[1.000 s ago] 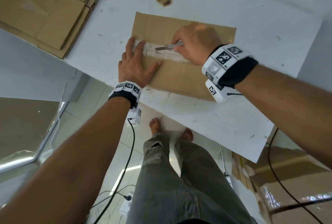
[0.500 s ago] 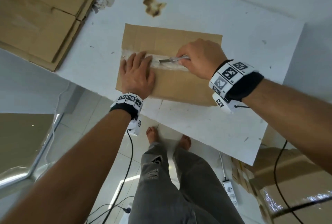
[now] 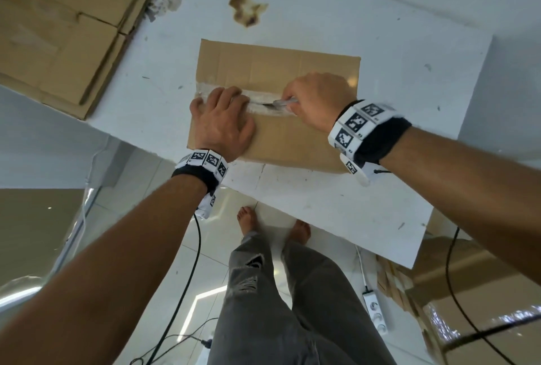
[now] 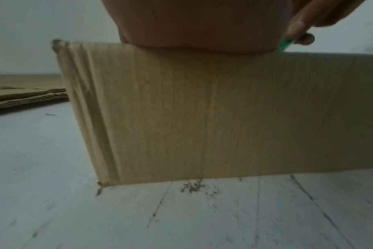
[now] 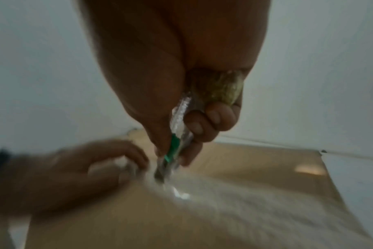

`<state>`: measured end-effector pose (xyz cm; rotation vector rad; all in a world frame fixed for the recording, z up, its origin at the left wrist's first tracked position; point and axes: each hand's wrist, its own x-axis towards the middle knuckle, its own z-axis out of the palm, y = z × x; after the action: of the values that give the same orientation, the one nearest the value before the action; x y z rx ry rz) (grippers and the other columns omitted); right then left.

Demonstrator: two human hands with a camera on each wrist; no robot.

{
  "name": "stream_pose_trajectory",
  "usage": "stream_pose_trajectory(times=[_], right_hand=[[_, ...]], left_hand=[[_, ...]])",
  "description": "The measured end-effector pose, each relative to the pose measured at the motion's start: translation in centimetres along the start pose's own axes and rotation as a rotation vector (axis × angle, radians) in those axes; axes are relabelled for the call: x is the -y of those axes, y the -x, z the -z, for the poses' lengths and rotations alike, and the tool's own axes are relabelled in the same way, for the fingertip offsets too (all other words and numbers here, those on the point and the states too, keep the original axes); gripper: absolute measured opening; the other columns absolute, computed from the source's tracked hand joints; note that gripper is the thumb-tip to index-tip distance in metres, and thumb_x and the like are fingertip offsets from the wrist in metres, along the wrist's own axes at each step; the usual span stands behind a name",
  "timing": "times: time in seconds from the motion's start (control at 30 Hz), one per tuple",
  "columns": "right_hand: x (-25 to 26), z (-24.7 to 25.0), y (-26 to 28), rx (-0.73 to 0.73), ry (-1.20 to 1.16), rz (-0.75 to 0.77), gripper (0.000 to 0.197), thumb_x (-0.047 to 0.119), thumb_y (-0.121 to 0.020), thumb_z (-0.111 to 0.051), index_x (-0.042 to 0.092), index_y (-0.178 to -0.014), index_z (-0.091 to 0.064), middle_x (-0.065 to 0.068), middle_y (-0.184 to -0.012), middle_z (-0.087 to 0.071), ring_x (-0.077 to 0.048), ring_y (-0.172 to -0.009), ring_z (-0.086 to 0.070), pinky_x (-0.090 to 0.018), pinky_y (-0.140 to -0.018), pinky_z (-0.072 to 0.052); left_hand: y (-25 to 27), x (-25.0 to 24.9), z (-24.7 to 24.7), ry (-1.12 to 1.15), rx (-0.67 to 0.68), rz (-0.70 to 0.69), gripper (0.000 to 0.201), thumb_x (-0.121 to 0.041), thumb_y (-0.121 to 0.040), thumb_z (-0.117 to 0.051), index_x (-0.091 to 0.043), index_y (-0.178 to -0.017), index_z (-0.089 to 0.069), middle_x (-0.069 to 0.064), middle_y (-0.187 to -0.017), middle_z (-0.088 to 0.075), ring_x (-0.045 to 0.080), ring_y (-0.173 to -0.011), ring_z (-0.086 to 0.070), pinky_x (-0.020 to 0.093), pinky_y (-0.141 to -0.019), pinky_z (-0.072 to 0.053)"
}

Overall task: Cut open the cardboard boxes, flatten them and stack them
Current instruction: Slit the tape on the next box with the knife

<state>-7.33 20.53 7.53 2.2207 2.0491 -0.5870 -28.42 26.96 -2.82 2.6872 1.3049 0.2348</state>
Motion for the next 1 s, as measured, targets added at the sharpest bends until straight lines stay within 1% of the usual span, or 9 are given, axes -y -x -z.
stream_pose_trajectory(times=[0.17, 0.23, 0.3, 0.4, 0.57, 0.67, 0.77, 0.87, 1.0], right_hand=[[-0.6, 0.1, 0.0, -0.008, 0.023, -0.034, 0.019, 0.031, -0.100, -0.059, 0.021, -0.106, -0.073, -0.003, -0.089, -0.070, -0.027, -0.077, -0.066, -0.037, -0.070, -0.055], [-0.7, -0.2, 0.4, -0.002, 0.051, -0.020, 0.020, 0.032, -0.101, -0.057, 0.021, -0.109, -0.072, -0.004, -0.093, -0.069, -0.028, -0.080, -0.065, -0.036, -0.069, -0.052], [-0.8, 0.0, 0.4, -0.017, 0.047, -0.030, 0.021, 0.034, -0.100, -0.059, 0.022, -0.110, -0.073, -0.006, -0.100, -0.070, -0.030, -0.086, -0.066, -0.035, -0.069, -0.047], [-1.8, 0.2, 1.3, -0.011, -0.038, -0.043, 0.024, 0.036, -0.100, -0.057, 0.025, -0.114, -0.072, -0.005, -0.103, -0.071, -0.029, -0.088, -0.067, -0.036, -0.075, -0.051], [-5.7, 0.4, 4.3, -0.013, -0.020, -0.138, 0.023, 0.037, -0.101, -0.054, 0.026, -0.113, -0.071, -0.004, -0.102, -0.070, -0.025, -0.078, -0.062, -0.030, -0.067, -0.040], [-5.2, -0.8, 4.4, -0.002, 0.046, -0.130, 0.025, 0.031, -0.103, -0.049, 0.023, -0.113, -0.071, -0.006, -0.098, -0.068, -0.026, -0.076, -0.060, -0.031, -0.066, -0.042], [-7.1, -0.2, 5.6, 0.004, -0.039, -0.142, 0.025, 0.035, -0.101, -0.052, 0.029, -0.118, -0.070, -0.005, -0.102, -0.070, -0.029, -0.086, -0.066, -0.032, -0.069, -0.045], [-10.6, 0.7, 8.3, -0.026, -0.055, -0.218, 0.021, 0.041, -0.098, -0.058, 0.034, -0.112, -0.072, -0.001, -0.094, -0.071, -0.026, -0.079, -0.064, -0.031, -0.066, -0.043], [-11.1, -0.5, 8.8, -0.064, -0.039, -0.226, 0.021, 0.040, -0.099, -0.058, 0.033, -0.113, -0.072, -0.003, -0.089, -0.071, -0.026, -0.074, -0.063, -0.030, -0.062, -0.039]], left_hand=[[0.0, 0.0, 0.3, -0.054, 0.054, 0.024, 0.056, -0.068, -0.092, -0.046, -0.026, -0.128, -0.058, -0.005, -0.140, -0.052, 0.024, -0.132, -0.045, 0.059, -0.108, -0.030], [-0.4, -1.2, 0.5, -0.052, 0.078, 0.048, 0.053, -0.063, -0.090, -0.048, -0.024, -0.125, -0.058, -0.001, -0.138, -0.052, 0.028, -0.131, -0.045, 0.063, -0.109, -0.028], [-0.6, -2.8, 0.4, 0.005, 0.080, 0.066, 0.043, -0.049, -0.088, -0.052, -0.024, -0.123, -0.058, 0.002, -0.136, -0.053, 0.029, -0.133, -0.044, 0.071, -0.111, -0.023], [0.0, -3.8, -0.7, 0.123, 0.027, 0.048, 0.034, -0.035, -0.091, -0.050, -0.024, -0.122, -0.060, 0.000, -0.136, -0.053, 0.024, -0.135, -0.045, 0.074, -0.113, -0.014], [-0.1, -3.7, -1.0, 0.097, 0.059, 0.058, 0.039, -0.051, -0.094, -0.052, -0.026, -0.123, -0.059, 0.002, -0.138, -0.050, 0.027, -0.138, -0.040, 0.072, -0.115, -0.007], [-1.1, -6.1, -0.7, 0.060, 0.109, 0.050, 0.036, -0.041, -0.090, -0.053, -0.021, -0.118, -0.061, 0.002, -0.132, -0.054, 0.027, -0.133, -0.043, 0.073, -0.115, -0.012], [-0.9, -7.4, -1.1, 0.196, 0.073, 0.016, 0.033, -0.030, -0.093, -0.052, -0.019, -0.121, -0.065, -0.002, -0.130, -0.058, 0.022, -0.129, -0.050, 0.065, -0.119, -0.019], [-0.9, -7.2, -1.6, 0.189, 0.044, 0.011, 0.032, -0.036, -0.101, -0.048, -0.020, -0.124, -0.065, -0.003, -0.132, -0.058, 0.020, -0.129, -0.049, 0.061, -0.121, -0.018], [-1.4, -9.0, -1.4, 0.145, 0.073, -0.001, 0.034, -0.041, -0.098, -0.051, -0.017, -0.114, -0.069, 0.003, -0.128, -0.061, 0.030, -0.130, -0.048, 0.069, -0.118, -0.019]])
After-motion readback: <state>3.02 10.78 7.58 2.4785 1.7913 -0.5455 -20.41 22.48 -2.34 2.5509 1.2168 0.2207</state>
